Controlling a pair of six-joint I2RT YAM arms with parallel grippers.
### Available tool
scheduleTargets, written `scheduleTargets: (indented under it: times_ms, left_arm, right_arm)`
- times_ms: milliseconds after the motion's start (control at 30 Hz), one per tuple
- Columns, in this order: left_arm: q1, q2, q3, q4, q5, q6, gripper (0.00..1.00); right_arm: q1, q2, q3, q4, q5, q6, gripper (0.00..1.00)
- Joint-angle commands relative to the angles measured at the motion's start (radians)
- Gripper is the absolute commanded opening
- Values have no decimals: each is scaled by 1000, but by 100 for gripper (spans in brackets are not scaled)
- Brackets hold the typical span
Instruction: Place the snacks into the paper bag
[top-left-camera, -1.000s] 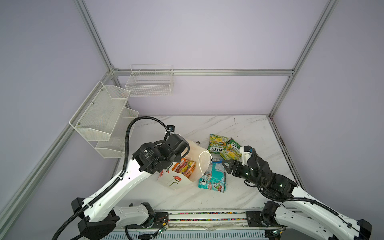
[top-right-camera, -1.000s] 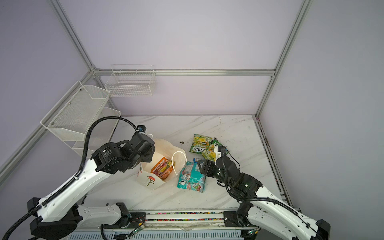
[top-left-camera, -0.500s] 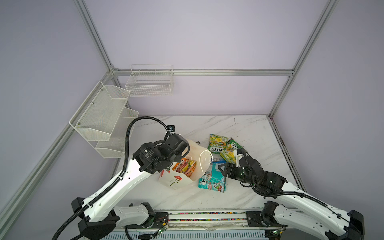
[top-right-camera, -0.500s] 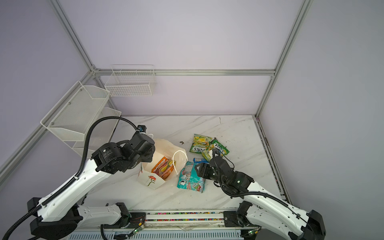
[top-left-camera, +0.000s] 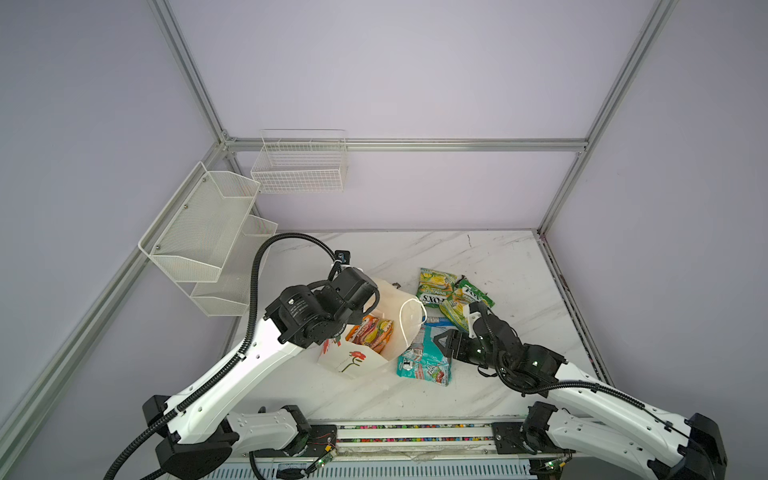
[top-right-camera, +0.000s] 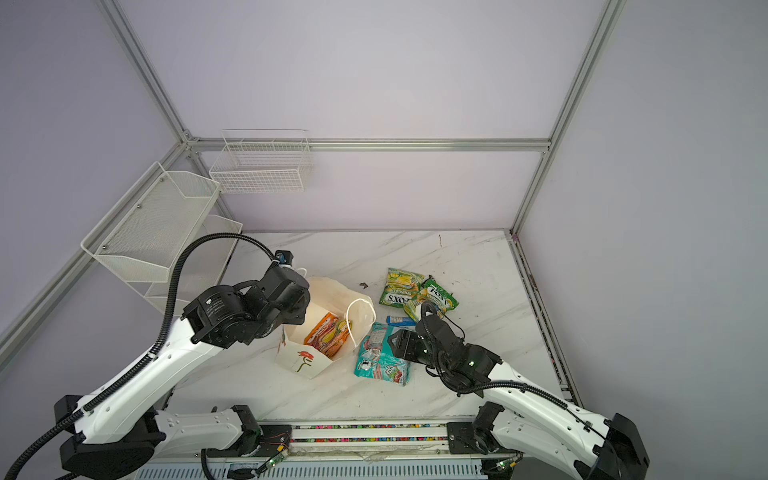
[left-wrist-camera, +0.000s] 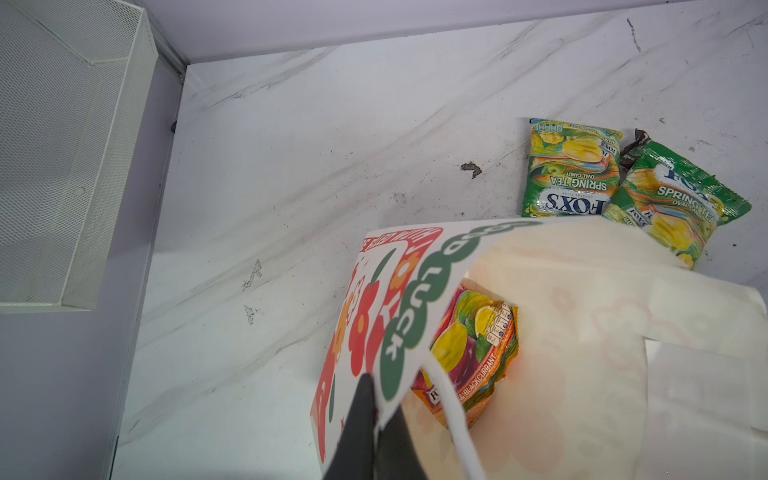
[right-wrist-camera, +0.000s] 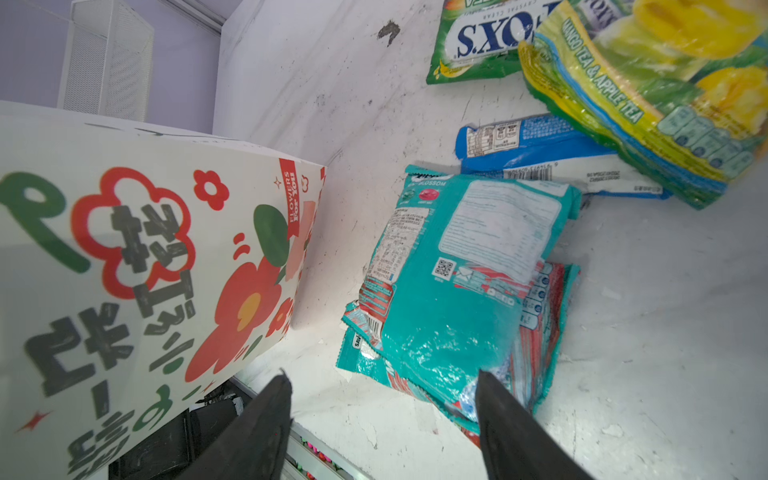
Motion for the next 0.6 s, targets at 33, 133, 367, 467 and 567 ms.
scheduleTargets:
  times_ms: [33,133,367,467,567]
  left_arm:
    - [6,-29,-9,60,-6,-19,0]
    - [6,-35,-14,62,-2,-19,0]
    - [7,-38,-18,66,0,-15,0]
    - [6,-40,-22,68,0,-14,0]
    - [6,-43,-28,74,0,-14,0]
  right_arm:
    - [-3,-17,-15,14,-6,20,71]
    - [-3,-17,-20,15,-6,22,71]
    - [-3,4,-22,26,-11,28,71]
    - [-2,7,-25,26,-9,29,71]
    - [-3,16,-26,28,-8,29,71]
